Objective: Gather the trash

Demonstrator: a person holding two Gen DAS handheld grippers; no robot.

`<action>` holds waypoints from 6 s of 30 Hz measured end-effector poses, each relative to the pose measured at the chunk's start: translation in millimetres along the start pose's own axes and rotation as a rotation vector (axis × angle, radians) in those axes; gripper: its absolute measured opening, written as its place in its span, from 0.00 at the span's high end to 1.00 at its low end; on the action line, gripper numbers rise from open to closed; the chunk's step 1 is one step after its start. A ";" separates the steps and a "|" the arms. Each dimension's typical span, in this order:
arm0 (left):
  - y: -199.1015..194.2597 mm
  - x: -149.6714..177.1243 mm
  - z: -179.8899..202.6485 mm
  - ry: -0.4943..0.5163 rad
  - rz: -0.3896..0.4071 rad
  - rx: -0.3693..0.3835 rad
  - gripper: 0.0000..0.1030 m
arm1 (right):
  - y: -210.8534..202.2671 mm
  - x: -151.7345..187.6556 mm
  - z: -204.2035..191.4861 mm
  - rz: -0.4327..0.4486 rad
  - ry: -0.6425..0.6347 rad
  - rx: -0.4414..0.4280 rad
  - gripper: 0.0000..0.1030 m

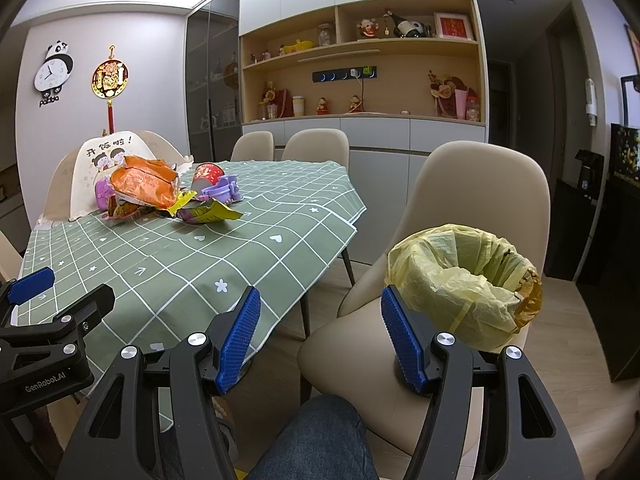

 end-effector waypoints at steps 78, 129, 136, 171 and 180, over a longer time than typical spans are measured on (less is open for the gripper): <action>151.9 -118.6 -239.5 -0.301 -0.213 0.129 0.78 | 206.5 -128.3 -136.0 -0.148 -0.285 -0.397 0.42; 141.2 -61.9 -255.2 -0.409 -0.290 0.090 0.84 | 195.7 -107.5 -158.9 -0.274 -0.313 -0.515 0.91; 113.6 -102.6 -243.7 -0.354 -0.154 0.068 0.87 | 186.4 -114.1 -132.0 -0.231 -0.252 -0.496 0.91; 278.5 -151.7 215.0 0.061 -0.384 0.753 0.87 | 156.2 -91.6 245.0 -0.181 0.118 0.111 0.91; 304.3 -119.5 282.3 0.133 -0.464 0.772 0.83 | 164.7 -80.4 262.0 -0.211 0.146 0.107 0.91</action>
Point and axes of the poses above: each gripper's, at about its wrist camera, not at the fingertips, and y roughly the way its jaws point, z to its right, x to its underside, the point moved 2 cm from there along y, roughly the way its jaws point, and after that the axes turned 5 degrees about x, right-handed, at the moved point
